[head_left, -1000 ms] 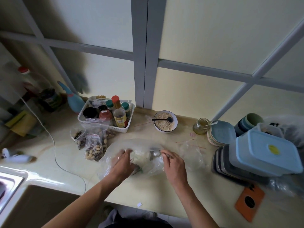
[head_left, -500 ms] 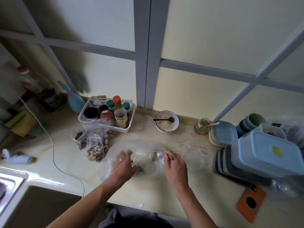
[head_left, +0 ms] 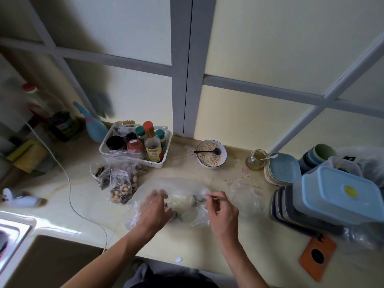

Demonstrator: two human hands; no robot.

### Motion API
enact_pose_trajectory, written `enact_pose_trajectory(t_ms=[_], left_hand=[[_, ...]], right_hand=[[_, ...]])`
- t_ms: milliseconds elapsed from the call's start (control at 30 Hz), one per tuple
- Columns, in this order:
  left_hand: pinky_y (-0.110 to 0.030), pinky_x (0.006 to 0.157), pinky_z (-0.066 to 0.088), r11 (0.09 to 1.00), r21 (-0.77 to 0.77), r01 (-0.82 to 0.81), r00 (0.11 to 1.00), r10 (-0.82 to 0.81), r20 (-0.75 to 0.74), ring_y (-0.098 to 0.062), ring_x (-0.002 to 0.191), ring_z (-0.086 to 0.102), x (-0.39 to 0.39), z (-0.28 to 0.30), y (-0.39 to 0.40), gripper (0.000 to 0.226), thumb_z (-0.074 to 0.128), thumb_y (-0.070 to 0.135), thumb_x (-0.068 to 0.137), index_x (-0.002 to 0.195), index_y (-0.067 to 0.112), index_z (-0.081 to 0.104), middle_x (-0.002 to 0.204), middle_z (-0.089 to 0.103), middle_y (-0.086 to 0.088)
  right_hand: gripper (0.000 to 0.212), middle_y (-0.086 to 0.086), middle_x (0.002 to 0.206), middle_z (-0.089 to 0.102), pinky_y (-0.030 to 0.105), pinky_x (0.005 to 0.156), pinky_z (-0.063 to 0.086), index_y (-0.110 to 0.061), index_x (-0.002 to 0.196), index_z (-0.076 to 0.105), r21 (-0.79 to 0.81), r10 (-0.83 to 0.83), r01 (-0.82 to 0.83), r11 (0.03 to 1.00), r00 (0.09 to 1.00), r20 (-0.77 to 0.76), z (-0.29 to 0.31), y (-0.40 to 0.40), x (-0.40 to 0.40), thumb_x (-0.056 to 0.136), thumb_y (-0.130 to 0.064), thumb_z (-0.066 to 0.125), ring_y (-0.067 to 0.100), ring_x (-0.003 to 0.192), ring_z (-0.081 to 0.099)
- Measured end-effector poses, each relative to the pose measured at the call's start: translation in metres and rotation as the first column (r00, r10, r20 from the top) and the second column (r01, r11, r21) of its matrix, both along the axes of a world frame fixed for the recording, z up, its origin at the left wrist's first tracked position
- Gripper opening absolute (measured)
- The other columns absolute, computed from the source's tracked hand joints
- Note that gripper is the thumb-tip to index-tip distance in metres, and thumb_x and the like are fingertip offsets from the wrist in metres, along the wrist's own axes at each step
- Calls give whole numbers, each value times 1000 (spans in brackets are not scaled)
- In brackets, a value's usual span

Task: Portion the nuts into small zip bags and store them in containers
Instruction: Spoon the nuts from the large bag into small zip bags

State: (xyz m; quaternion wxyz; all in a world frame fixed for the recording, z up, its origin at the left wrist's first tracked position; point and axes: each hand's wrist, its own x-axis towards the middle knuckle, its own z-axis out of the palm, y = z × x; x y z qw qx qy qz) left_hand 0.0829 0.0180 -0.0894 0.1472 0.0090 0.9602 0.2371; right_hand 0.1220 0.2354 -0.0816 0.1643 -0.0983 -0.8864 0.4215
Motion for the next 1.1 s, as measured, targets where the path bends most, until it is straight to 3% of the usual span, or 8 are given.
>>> enact_pose_trajectory(t_ms=[100, 167, 300, 500, 600, 867, 967, 1100], left_hand=[[-32, 74, 48, 999, 32, 23, 998, -21, -54, -23, 90, 60, 3, 9, 3, 36, 72, 38, 79, 106, 20, 58, 101, 49, 3], [-30, 71, 46, 998, 23, 59, 994, -56, -92, -22, 87, 59, 6, 17, 5, 27, 69, 31, 81, 103, 20, 59, 96, 47, 4], [-30, 68, 45, 996, 30, 81, 991, -78, -108, -22, 87, 60, 12, 38, 6, 18, 65, 29, 83, 98, 21, 56, 95, 49, 4], [-28, 65, 41, 977, 89, 196, 969, -179, -172, -20, 81, 58, 36, 72, 18, 21, 65, 35, 86, 96, 21, 53, 93, 51, 5], [-28, 68, 43, 962, 117, 247, 963, -230, -141, -19, 84, 56, 43, 77, 24, 20, 64, 32, 85, 97, 23, 51, 93, 49, 7], [-32, 69, 50, 932, 240, 271, 953, -224, -204, -9, 83, 55, 56, 91, 35, 24, 62, 36, 83, 101, 35, 46, 93, 50, 16], [-25, 63, 47, 918, 367, 150, 960, -48, -274, -8, 78, 56, 53, 110, 36, 28, 69, 27, 83, 103, 35, 51, 85, 53, 15], [-27, 58, 46, 908, 420, 10, 921, 154, -357, -9, 71, 55, 43, 140, 32, 29, 71, 20, 85, 108, 30, 56, 75, 54, 10]], right_hand=[[5, -9, 76, 73, 23, 66, 55, -25, 96, 64, -163, 71, -47, 986, 987, 145, -5, -2, 1, 97, -30, 64, 3, 72, 71], [5, -6, 83, 75, 31, 68, 59, -22, 99, 63, -360, 15, 86, 929, 963, 268, -9, 0, 0, 100, -26, 60, 10, 71, 74], [15, 14, 94, 75, 32, 62, 54, -16, 103, 66, -617, -71, 337, 711, 907, 414, -19, 19, -8, 104, -15, 50, 27, 70, 75], [25, 17, 98, 75, 29, 65, 53, -8, 118, 69, -790, 100, 470, 394, 832, 545, -43, 45, -4, 99, -4, 54, 25, 76, 72], [26, 18, 105, 75, 29, 69, 54, -12, 119, 70, -802, 81, 458, 384, 848, 523, -50, 39, 2, 101, -4, 54, 25, 80, 73], [31, 1, 99, 76, 34, 64, 50, -25, 109, 73, -640, -171, 362, 678, 924, 341, -41, 18, -6, 100, -5, 51, 22, 73, 75], [29, 1, 87, 76, 34, 65, 50, -26, 105, 72, -632, -211, 418, 652, 901, 378, -36, 22, -14, 98, -7, 52, 20, 69, 73], [9, 5, 81, 63, 30, 61, 48, -18, 102, 69, -734, -95, 480, 481, 861, 500, -35, 29, -17, 97, -21, 62, 15, 61, 61]])
